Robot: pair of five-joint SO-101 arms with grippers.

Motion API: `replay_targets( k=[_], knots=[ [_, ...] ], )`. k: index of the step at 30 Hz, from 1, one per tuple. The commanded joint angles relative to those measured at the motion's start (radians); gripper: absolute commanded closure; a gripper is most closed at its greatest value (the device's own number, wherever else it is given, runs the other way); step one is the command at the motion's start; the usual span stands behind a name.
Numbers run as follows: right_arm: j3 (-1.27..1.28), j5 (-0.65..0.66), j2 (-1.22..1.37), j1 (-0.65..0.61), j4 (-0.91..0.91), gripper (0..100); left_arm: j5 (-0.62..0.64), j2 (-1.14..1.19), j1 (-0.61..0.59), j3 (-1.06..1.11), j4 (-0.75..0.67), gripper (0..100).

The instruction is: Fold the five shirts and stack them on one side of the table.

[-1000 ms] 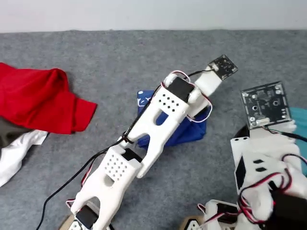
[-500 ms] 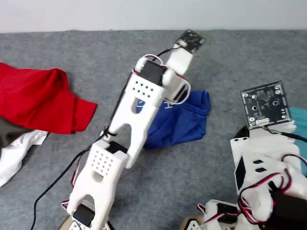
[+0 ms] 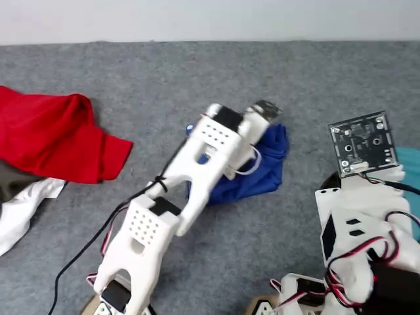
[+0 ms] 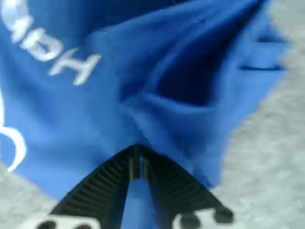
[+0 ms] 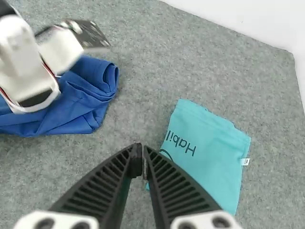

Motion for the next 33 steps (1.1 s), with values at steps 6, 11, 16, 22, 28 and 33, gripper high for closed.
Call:
replay_targets(
  k=[6, 11, 16, 22, 28, 33],
  knots=[
    [-0.003, 0.008, -0.005, 0.010, 0.036, 98.7, -0.014, -0.109, 0.210, -0.094, 0.075, 98],
    [-0.003, 0.008, -0.005, 0.010, 0.036, 98.7, -0.015, -0.127, 0.232, -0.117, 0.077, 98],
    [-0.003, 0.008, -0.005, 0.010, 0.036, 98.7, -0.028, -0.193, 0.167, -0.107, 0.078, 98],
    [-0.002, 0.008, -0.001, 0.010, 0.033, 98.7, -0.029, -0.339, 0.043, 0.053, 0.078, 98],
    [0.000, 0.002, 0.004, 0.005, 0.015, 98.7, -0.094, -0.489, 0.011, 0.397, 0.064, 99],
    [0.002, 0.002, 0.005, 0.005, -0.015, 98.7, -0.094, -0.491, -0.032, 0.627, -0.089, 99]
  ],
)
